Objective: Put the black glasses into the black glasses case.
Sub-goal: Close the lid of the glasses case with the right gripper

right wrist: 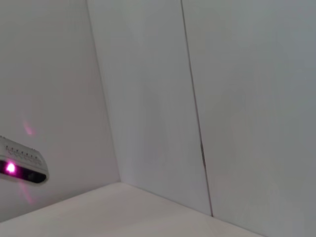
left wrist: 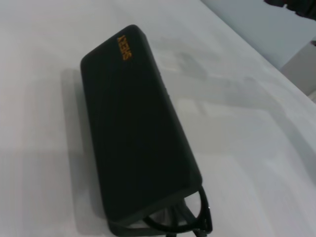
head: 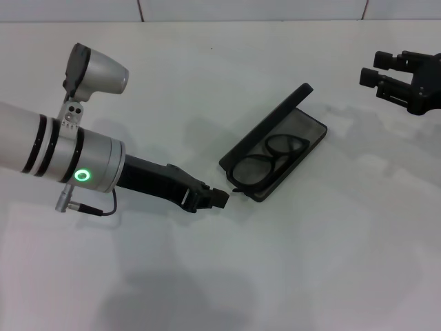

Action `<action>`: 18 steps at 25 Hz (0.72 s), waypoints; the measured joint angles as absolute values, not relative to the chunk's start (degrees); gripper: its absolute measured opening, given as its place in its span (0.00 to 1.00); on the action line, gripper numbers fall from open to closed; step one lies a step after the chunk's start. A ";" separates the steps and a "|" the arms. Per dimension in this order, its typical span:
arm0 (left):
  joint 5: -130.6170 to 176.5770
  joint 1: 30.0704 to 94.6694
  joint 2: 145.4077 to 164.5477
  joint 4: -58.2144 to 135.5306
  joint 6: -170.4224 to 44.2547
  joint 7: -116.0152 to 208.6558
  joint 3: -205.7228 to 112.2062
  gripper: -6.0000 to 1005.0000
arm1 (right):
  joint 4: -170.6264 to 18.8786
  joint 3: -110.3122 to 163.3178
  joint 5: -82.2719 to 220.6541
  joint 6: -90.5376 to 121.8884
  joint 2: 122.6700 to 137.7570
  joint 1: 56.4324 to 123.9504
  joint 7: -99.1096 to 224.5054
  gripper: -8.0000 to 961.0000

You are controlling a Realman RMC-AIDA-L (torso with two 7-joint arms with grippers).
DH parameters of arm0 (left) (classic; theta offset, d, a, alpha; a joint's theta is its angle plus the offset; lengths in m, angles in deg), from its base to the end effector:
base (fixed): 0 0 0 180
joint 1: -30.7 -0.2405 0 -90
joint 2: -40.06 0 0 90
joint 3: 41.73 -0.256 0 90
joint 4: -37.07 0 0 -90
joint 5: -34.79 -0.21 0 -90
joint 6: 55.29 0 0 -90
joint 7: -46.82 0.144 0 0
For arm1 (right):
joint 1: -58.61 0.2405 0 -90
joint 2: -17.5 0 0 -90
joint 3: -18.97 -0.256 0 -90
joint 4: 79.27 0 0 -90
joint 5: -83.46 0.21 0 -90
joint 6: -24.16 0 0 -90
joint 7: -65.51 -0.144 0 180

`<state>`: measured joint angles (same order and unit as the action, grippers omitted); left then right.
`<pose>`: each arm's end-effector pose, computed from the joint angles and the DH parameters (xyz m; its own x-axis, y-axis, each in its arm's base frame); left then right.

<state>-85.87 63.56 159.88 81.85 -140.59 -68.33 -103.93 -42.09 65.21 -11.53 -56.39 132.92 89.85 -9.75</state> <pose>-0.2323 0.3284 -0.0433 0.7047 0.6940 0.1477 0.6947 -0.7172 0.0550 0.2431 0.3729 0.0372 0.7548 -0.1617 -0.6357 -0.4518 -0.8308 -0.3250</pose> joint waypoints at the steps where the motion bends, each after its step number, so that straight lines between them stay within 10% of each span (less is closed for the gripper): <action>1: -85.88 63.61 159.88 81.64 -140.26 -68.37 -103.94 0.02 | -42.28 65.20 -11.34 -56.39 132.89 89.83 -9.63 0.46; 18: -80.73 67.40 160.26 76.23 -131.72 -68.18 -112.19 0.02 | -43.74 65.18 -10.33 -56.00 133.10 89.84 -7.93 0.46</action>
<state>-80.73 67.40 160.26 76.23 -131.72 -68.18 -112.19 -43.74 65.18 -10.33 -56.00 133.10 89.84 -7.93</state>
